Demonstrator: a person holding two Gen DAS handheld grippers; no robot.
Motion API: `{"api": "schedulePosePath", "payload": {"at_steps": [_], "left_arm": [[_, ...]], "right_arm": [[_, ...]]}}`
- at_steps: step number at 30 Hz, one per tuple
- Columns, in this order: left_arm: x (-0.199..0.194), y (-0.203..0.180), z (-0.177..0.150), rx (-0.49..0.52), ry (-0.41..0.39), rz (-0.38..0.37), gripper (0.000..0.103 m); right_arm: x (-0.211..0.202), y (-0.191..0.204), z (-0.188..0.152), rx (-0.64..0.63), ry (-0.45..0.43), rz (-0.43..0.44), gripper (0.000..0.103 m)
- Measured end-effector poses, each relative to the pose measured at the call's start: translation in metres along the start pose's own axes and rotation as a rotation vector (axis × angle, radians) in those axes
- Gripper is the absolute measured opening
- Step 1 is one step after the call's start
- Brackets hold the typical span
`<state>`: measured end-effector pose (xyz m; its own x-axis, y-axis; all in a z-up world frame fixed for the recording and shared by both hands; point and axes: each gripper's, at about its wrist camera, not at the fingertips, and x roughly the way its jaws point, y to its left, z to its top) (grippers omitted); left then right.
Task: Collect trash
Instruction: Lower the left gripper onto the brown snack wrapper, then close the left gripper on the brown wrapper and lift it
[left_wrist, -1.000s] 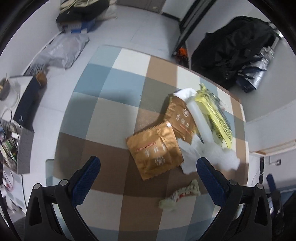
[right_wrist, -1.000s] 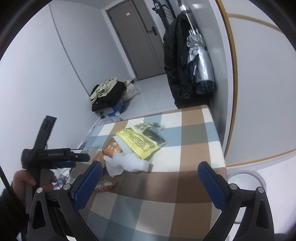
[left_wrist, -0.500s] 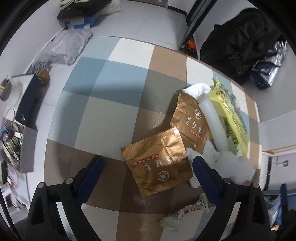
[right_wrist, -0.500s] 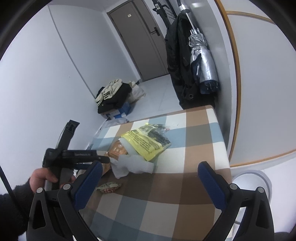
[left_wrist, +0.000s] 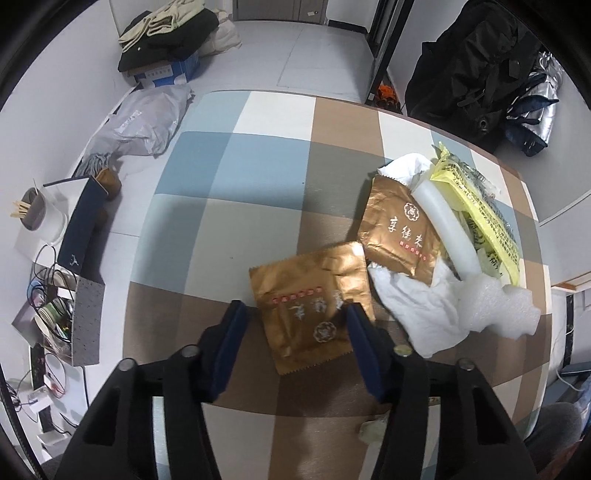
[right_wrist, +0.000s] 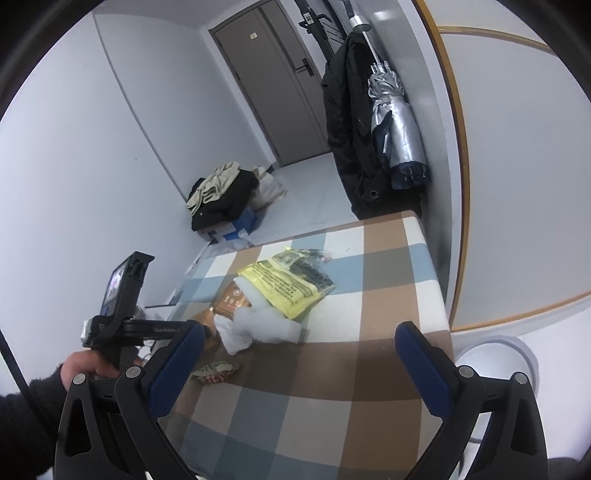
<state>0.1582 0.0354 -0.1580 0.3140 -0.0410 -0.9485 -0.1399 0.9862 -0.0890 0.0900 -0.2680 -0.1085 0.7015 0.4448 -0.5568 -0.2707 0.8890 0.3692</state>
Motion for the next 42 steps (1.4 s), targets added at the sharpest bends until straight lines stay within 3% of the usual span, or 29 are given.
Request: {"api": "schedulePosePath", "payload": {"at_steps": [4,6,9,18,19,24,27,29,32,35,42], "left_arm": [[-0.001,-0.001,-0.001,0.025,-0.021,0.012,0.032],[-0.002,0.001,-0.002,0.026,-0.030,-0.003,0.017],[-0.003,0.001,-0.003,0.034,-0.028,-0.011,0.006],[-0.008,0.017,-0.005,-0.023,-0.006,-0.059,0.004],[-0.007,0.017,-0.003,-0.026,0.005,-0.060,0.006],[-0.001,0.007,-0.001,0.031,0.030,0.000,0.061],[0.006,-0.008,0.001,0.110,0.045,0.079,0.064],[0.012,-0.013,0.003,0.125,0.067,0.093,0.065],[0.018,-0.013,0.009,0.090,0.093,0.089,0.076],[0.021,-0.009,0.018,0.028,0.117,0.089,0.077],[0.019,-0.014,0.016,-0.016,0.157,0.110,0.077]], "right_arm": [[0.000,0.003,-0.003,-0.009,-0.001,-0.020,0.103],[0.000,0.002,-0.003,-0.012,-0.002,-0.027,0.103],[0.001,0.003,-0.005,-0.018,0.000,-0.040,0.103],[0.003,0.005,-0.011,-0.018,0.013,-0.064,0.103],[0.003,0.005,-0.012,-0.019,0.014,-0.065,0.103],[0.001,0.008,-0.014,-0.033,0.011,-0.069,0.103],[-0.001,0.010,-0.014,-0.051,0.001,-0.072,0.103],[-0.003,0.011,-0.014,-0.057,-0.005,-0.066,0.103],[-0.005,0.013,-0.013,-0.066,-0.014,-0.055,0.103],[-0.009,0.013,-0.012,-0.065,-0.021,-0.036,0.103],[-0.016,0.010,-0.009,-0.051,-0.043,0.000,0.103]]}}
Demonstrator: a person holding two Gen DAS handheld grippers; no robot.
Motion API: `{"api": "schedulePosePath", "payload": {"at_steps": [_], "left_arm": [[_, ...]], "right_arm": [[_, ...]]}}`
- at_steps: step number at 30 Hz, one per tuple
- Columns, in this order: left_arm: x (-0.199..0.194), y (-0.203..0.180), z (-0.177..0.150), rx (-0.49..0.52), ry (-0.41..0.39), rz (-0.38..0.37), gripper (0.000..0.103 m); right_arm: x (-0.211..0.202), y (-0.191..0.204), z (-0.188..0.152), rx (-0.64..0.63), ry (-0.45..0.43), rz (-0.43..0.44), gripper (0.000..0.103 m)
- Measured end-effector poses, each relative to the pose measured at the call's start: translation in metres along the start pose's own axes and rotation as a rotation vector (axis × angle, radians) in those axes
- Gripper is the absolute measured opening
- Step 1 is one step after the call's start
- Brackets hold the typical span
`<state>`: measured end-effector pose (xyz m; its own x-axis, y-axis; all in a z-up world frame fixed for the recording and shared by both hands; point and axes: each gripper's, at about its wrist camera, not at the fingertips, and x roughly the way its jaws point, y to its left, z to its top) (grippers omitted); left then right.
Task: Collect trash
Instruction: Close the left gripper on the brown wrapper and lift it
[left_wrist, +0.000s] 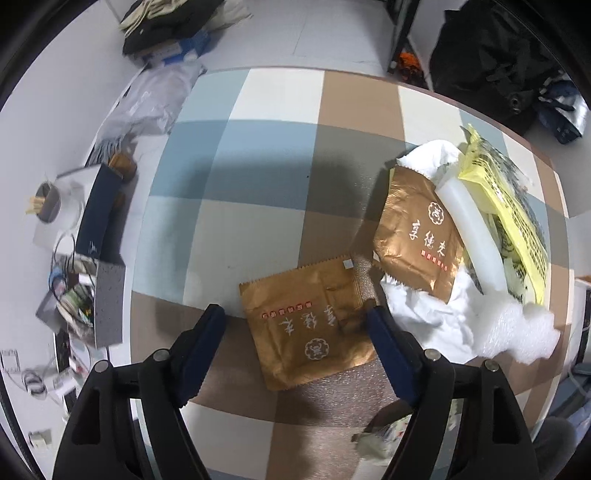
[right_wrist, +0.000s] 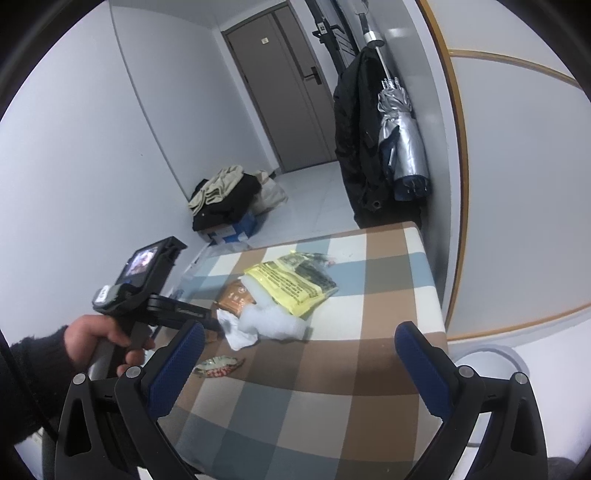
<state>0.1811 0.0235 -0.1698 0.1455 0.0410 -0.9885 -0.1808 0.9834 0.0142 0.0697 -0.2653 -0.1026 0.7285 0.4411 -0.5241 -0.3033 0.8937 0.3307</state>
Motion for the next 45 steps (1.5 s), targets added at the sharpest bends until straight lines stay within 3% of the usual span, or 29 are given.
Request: {"api": "schedulePosePath", "payload": {"at_steps": [4,8,13,18,20,23,25,26,27,29,31,35,45], "left_arm": [[-0.002,-0.001,0.002,-0.022,0.025,-0.003,0.069],[-0.007,-0.012,0.000,0.005,0.020,0.002,0.047],[-0.010,-0.011,0.000,0.007,-0.013,0.003,0.037],[-0.012,-0.003,-0.004,0.005,-0.038,-0.030,0.011],[-0.012,0.001,-0.006,0.001,-0.043,-0.038,0.005],[-0.012,0.003,-0.005,-0.014,-0.035,-0.045,0.005],[-0.011,0.004,-0.005,-0.025,-0.028,-0.032,0.008],[-0.011,0.006,-0.004,-0.041,-0.019,-0.014,0.019],[-0.011,0.007,-0.004,-0.052,-0.017,-0.009,0.044],[-0.011,0.011,-0.004,-0.083,-0.024,-0.023,0.076],[-0.012,0.008,-0.003,-0.073,-0.038,-0.019,0.077],[0.003,-0.003,-0.001,-0.018,0.022,0.016,0.078],[0.001,-0.005,0.004,-0.044,0.036,0.000,0.078]], "right_arm": [[-0.004,-0.002,0.001,0.018,-0.006,0.019,0.103],[-0.006,-0.003,0.002,0.032,-0.013,0.036,0.103],[-0.009,-0.005,0.003,0.043,-0.019,0.048,0.103],[-0.012,-0.008,0.002,0.052,-0.023,0.049,0.103],[-0.012,-0.008,0.002,0.056,-0.020,0.047,0.103],[-0.012,-0.009,0.001,0.062,-0.015,0.047,0.103],[-0.013,-0.008,0.000,0.063,-0.015,0.043,0.103],[-0.013,-0.008,0.000,0.063,-0.016,0.042,0.103],[-0.014,-0.008,0.000,0.063,-0.018,0.041,0.103],[-0.014,-0.008,0.000,0.064,-0.019,0.039,0.103],[-0.016,-0.008,0.000,0.065,-0.020,0.039,0.103],[-0.017,-0.010,0.000,0.071,-0.023,0.040,0.103],[-0.020,-0.017,0.003,0.107,-0.031,0.064,0.103]]}}
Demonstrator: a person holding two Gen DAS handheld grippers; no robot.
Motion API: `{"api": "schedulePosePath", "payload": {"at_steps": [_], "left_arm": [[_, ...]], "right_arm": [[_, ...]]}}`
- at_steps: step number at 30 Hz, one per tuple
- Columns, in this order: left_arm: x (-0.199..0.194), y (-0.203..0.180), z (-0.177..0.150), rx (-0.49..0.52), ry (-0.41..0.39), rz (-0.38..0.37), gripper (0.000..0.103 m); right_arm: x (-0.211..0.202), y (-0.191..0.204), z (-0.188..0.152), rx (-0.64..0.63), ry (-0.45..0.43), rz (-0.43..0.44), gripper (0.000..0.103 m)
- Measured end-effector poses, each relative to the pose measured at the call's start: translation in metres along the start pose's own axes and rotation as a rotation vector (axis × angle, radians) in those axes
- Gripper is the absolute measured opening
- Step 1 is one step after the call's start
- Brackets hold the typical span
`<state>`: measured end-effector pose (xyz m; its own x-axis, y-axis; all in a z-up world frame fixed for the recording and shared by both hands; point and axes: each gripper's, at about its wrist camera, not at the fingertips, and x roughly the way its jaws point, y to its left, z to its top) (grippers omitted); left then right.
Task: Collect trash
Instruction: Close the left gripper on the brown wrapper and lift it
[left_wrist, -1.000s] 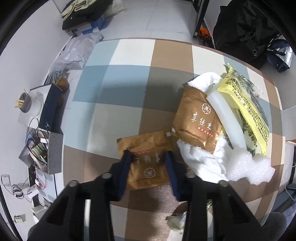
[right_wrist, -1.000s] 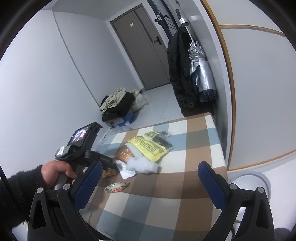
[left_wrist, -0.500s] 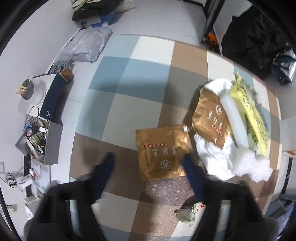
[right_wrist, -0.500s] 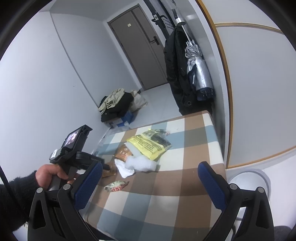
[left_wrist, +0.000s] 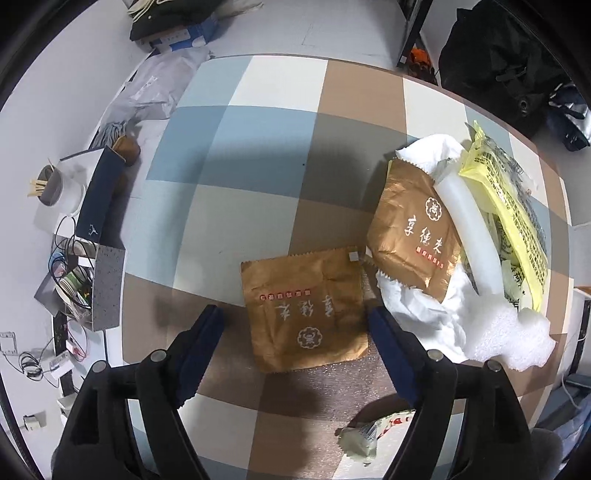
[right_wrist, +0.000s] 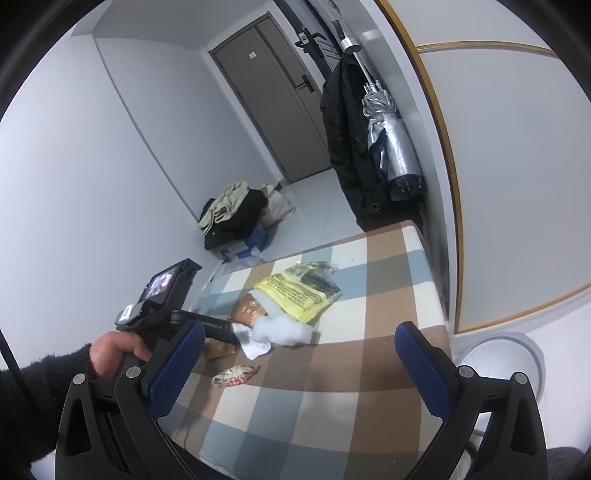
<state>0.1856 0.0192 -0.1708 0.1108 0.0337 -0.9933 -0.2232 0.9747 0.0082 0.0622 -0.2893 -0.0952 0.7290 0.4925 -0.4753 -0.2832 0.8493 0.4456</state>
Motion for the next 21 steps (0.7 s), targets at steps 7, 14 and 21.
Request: {"api": "schedulePosePath", "payload": {"at_steps": [7,14,21], "left_arm": [[-0.008,-0.019,-0.006,0.079,-0.036,-0.031,0.038],[-0.008,-0.006,-0.011,0.082,-0.081,-0.075,0.032],[-0.009,0.006,-0.017,0.052,-0.098,-0.149,0.031]], "right_arm": [[-0.003,-0.001,0.001,0.011,-0.007,0.018,0.103],[-0.004,-0.004,0.000,0.018,-0.006,0.012,0.103],[0.003,-0.003,-0.002,0.008,0.014,-0.014,0.103]]}}
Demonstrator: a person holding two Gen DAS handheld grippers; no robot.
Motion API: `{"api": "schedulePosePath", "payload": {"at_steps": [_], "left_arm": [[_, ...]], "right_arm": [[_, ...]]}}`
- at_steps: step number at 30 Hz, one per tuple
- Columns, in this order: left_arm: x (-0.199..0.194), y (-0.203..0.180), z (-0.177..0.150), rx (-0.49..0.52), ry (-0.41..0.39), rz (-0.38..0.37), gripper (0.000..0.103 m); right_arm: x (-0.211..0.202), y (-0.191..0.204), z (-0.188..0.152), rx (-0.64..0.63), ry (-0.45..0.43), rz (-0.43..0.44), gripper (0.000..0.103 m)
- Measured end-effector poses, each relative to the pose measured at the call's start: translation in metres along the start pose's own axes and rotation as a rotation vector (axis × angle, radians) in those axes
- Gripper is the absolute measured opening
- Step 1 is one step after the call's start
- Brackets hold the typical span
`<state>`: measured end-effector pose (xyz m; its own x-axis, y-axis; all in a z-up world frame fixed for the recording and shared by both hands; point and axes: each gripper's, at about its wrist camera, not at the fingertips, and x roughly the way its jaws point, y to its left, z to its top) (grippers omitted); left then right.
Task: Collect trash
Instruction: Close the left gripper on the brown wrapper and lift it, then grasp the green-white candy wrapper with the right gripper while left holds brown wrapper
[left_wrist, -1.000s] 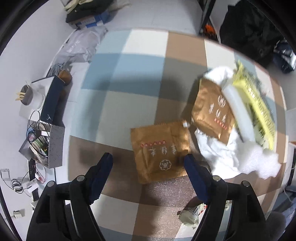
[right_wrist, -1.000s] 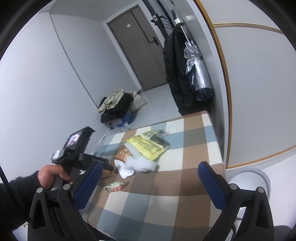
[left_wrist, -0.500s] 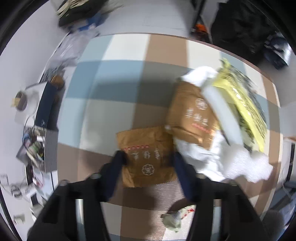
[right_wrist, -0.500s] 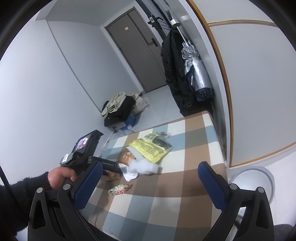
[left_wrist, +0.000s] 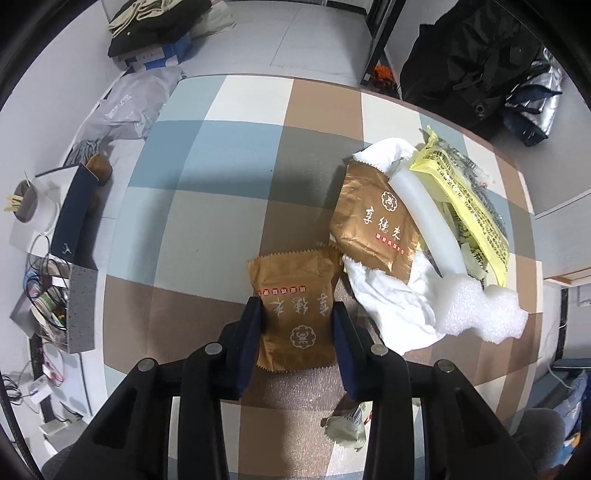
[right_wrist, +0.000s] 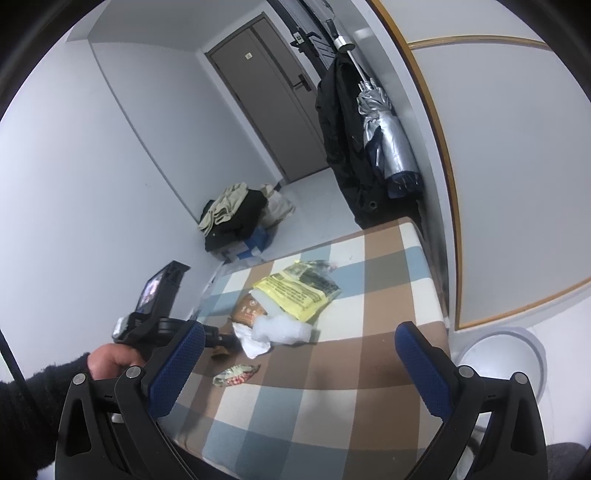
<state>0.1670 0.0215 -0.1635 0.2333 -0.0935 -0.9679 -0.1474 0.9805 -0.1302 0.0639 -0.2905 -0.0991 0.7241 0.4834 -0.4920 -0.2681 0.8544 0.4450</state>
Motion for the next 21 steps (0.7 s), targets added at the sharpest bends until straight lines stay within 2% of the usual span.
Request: {"api": "schedulePosePath", "payload": {"at_steps": [7,13,21], "left_arm": [[-0.002,0.018,-0.006,-0.035,-0.032,-0.109,0.032],[-0.005,0.032,-0.009,-0.052,-0.061,-0.175,0.032],[-0.021,0.054,-0.017,-0.049,-0.162,-0.284,0.032]], "right_arm": [[0.009,0.002,-0.006,-0.009,0.039,-0.043,0.103],[0.027,0.011,-0.015,-0.047,0.102,-0.091,0.103],[0.049,0.036,-0.030,-0.121,0.192,-0.114,0.103]]}}
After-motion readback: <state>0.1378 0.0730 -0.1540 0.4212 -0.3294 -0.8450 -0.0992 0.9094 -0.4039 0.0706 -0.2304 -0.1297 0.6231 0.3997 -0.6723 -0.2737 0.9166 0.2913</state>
